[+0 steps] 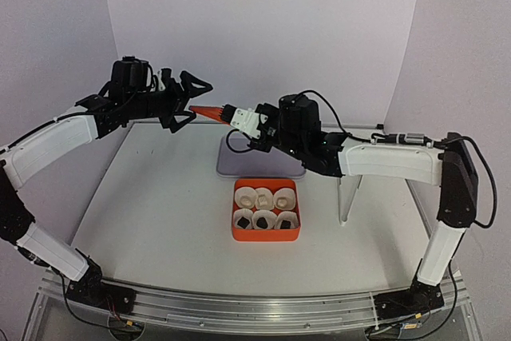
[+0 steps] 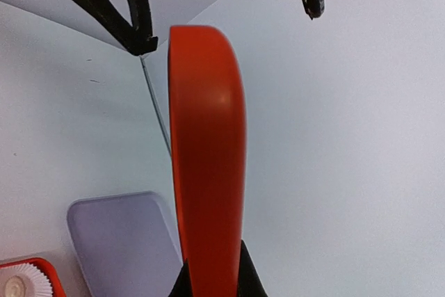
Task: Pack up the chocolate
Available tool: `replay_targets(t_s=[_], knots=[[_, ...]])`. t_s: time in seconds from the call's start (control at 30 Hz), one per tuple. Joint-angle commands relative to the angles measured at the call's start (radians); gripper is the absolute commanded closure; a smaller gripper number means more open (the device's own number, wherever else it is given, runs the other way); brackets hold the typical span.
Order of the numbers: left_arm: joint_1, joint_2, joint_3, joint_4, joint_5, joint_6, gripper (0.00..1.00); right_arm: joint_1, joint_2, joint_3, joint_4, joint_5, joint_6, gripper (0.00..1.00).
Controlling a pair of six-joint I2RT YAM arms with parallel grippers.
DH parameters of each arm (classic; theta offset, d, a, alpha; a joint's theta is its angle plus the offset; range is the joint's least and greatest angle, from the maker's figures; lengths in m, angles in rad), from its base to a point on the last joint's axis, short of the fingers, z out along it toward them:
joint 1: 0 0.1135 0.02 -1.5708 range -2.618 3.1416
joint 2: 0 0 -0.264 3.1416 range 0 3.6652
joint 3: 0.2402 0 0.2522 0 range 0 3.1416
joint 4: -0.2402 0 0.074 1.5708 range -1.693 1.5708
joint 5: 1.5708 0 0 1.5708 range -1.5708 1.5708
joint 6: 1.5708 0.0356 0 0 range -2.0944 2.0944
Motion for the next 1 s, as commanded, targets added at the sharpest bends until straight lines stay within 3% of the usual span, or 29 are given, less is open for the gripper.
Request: replay_targets(t_s=[0.0, 0.2, 0.37, 0.77, 0.9, 0.97], knots=[[-0.007, -0.041, -0.011, 0.046, -0.033, -0.107, 0.01, 0.033, 0.068, 0.055, 0.279, 0.122, -0.159, 1.00], [-0.006, -0.017, -0.008, 0.061, -0.068, -0.131, 0.04, 0.055, 0.113, 0.069, 0.362, 0.153, -0.193, 1.00], [-0.007, 0.044, 0.024, 0.064, -0.078, -0.153, 0.15, 0.077, 0.138, 0.058, 0.411, 0.151, -0.236, 1.00], [-0.007, 0.076, -0.035, 0.159, -0.060, -0.247, 0.74, 0.105, 0.181, -0.006, 0.515, 0.202, -0.321, 1.00], [-0.007, 0.075, -0.052, 0.189, -0.049, -0.262, 0.92, 0.112, 0.184, -0.039, 0.526, 0.212, -0.308, 0.92], [-0.006, 0.077, -0.055, 0.198, -0.042, -0.261, 0.99, 0.117, 0.183, -0.055, 0.528, 0.218, -0.295, 0.83]])
